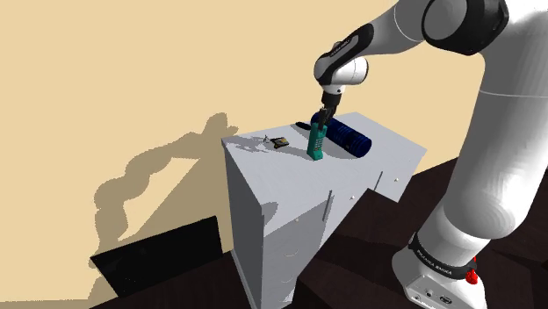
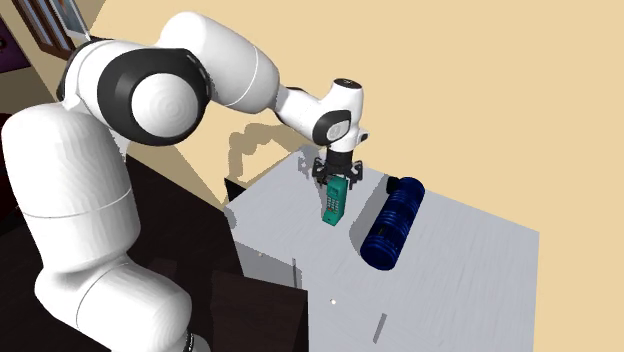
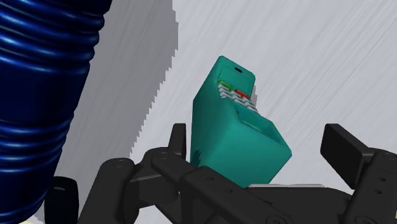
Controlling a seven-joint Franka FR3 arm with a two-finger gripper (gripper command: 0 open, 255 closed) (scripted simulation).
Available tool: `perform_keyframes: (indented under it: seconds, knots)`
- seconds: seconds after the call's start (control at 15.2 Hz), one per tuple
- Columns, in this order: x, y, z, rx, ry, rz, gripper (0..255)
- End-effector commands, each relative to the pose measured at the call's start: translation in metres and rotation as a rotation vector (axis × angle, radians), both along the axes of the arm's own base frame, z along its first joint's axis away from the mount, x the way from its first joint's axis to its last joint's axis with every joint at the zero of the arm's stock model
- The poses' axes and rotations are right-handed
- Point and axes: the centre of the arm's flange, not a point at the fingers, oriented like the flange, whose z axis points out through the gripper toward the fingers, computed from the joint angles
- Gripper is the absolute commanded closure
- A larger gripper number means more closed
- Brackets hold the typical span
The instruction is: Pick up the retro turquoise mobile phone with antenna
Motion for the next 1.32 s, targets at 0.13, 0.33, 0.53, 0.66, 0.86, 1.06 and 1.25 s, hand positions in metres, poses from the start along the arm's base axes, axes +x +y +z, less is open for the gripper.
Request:
perform_keyframes:
  seconds: [0.13, 0.33, 0.53, 0.66, 0.86, 1.06, 1.25]
  knots:
    - [0.001, 0.0, -0.019, 0.0, 0.0, 0.0, 0]
    - [0.001, -0.001, -0.019, 0.0, 0.0, 0.0, 255]
    - [0.0, -0.001, -0.019, 0.0, 0.0, 0.0, 255]
    - [0.001, -0.001, -0.019, 0.0, 0.0, 0.0, 255]
    - [0.001, 0.0, -0.019, 0.0, 0.0, 0.0, 255]
    - [0.001, 0.0, -0.004, 0.0, 0.0, 0.0, 255]
    - [0.001, 0.0, 0.012, 0.0, 0.0, 0.0, 255]
